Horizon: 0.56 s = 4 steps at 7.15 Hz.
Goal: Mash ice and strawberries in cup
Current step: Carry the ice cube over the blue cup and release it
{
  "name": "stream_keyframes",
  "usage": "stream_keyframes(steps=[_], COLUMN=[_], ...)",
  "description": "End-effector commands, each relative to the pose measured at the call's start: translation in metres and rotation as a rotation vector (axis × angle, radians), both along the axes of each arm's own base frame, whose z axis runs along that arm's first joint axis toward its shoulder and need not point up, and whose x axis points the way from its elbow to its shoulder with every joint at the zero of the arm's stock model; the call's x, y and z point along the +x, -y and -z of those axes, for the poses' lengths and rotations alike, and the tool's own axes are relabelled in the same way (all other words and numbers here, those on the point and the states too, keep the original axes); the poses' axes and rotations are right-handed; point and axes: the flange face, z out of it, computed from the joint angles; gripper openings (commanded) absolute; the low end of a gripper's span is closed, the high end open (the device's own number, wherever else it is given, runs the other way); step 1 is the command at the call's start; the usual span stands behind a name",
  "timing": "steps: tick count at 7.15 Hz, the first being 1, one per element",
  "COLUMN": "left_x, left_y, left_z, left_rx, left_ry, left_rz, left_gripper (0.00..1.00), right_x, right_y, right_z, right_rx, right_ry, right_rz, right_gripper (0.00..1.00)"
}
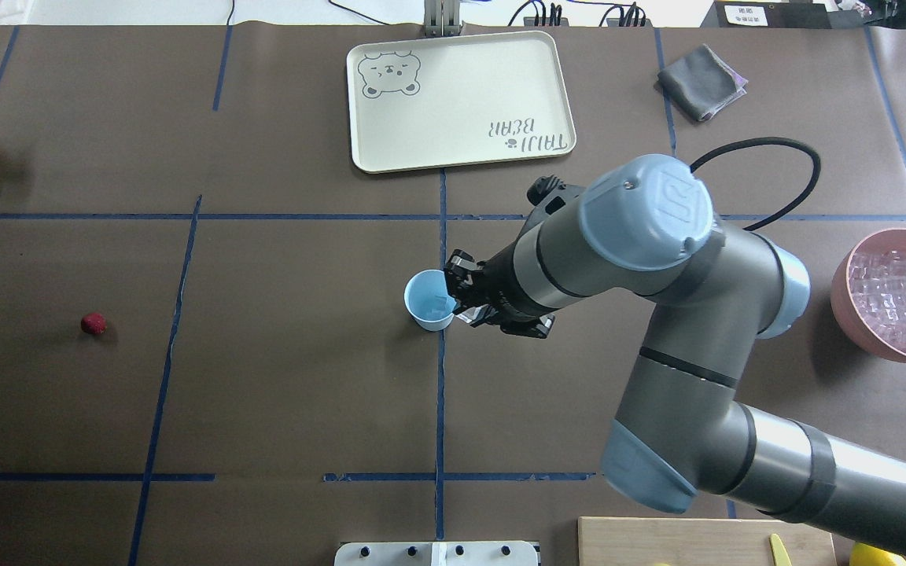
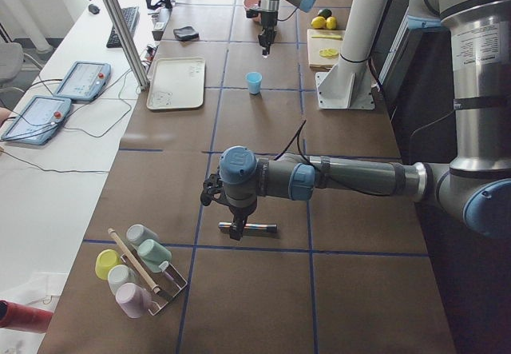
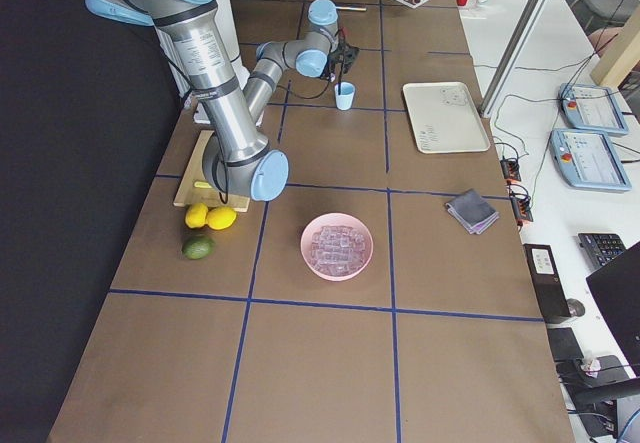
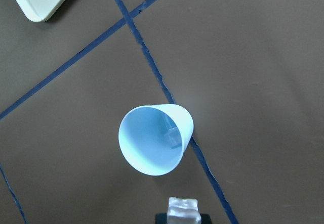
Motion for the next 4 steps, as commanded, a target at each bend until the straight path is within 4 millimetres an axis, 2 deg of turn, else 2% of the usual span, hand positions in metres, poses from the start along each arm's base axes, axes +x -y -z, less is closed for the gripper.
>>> stream_keyframes(steps=[1, 4], left_x=[0.0, 0.0], left_y=[0.0, 0.0], left_z=[0.002, 0.002], left_rx=[0.003, 0.004], left_ry=[-0.001, -0.001], left_rz=[0.0, 0.0], left_gripper=[1.0, 1.0], right_x=[-0.045, -0.065], right_y=[0.011, 0.027], right_z=[0.01, 0.004], right_rx=[-0.008, 0.008], right_ry=[-0.035, -0.078], right_rz=[-0.023, -0.068], right_gripper=[0.0, 0.01])
